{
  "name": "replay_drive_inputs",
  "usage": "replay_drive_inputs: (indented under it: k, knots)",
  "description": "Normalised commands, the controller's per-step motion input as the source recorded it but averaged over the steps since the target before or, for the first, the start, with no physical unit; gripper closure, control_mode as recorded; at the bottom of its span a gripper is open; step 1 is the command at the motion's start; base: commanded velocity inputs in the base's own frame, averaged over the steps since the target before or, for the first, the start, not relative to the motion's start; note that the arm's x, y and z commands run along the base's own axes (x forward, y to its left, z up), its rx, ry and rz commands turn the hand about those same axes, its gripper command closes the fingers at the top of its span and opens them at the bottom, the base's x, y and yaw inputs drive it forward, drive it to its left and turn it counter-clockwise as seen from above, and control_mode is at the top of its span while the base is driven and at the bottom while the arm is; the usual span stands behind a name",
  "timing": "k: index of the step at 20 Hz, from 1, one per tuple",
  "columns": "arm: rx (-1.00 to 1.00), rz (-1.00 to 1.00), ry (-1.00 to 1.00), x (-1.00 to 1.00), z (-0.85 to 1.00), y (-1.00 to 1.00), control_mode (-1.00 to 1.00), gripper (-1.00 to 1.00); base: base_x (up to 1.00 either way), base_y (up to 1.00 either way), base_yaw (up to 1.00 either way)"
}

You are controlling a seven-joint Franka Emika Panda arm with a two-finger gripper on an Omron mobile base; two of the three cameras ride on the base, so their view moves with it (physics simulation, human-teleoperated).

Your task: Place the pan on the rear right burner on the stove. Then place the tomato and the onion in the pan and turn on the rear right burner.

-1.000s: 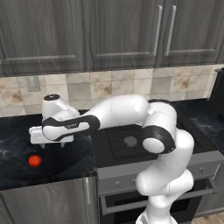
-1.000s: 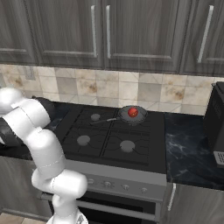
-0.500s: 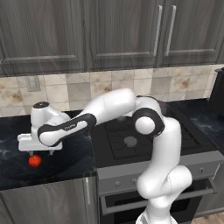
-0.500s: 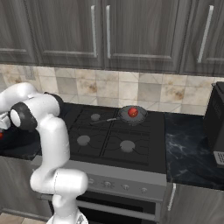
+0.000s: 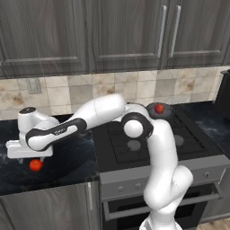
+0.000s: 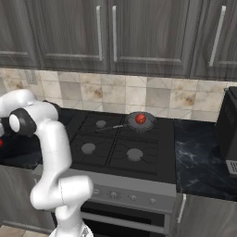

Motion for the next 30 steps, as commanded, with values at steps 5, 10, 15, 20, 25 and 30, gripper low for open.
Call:
replay_drive_inputs:
  k: [5, 10, 15, 20, 25, 30]
  knots:
    - [0.0, 0.0, 0.0, 0.15, -0.09, 0.03, -1.0, -1.0, 0.0, 0.0, 0.0]
    - [0.0, 0.0, 0.0, 0.15, -0.09, 0.0, -1.0, -1.0, 0.0, 0.0, 0.0]
    - [0.0, 0.0, 0.0, 0.1, -0.12, 0.0, -1.0, -1.0, 0.0, 0.0, 0.0]
    - [0.0, 0.0, 0.0, 0.08, -0.15, 0.0, -1.0, -1.0, 0.0, 0.0, 0.0]
    - [0.0, 0.0, 0.0, 0.06, -0.14, 0.0, -1.0, -1.0, 0.0, 0.0, 0.0]
    - [0.0, 0.0, 0.0, 0.0, -0.08, 0.0, -1.0, -1.0, 0.0, 0.0, 0.0]
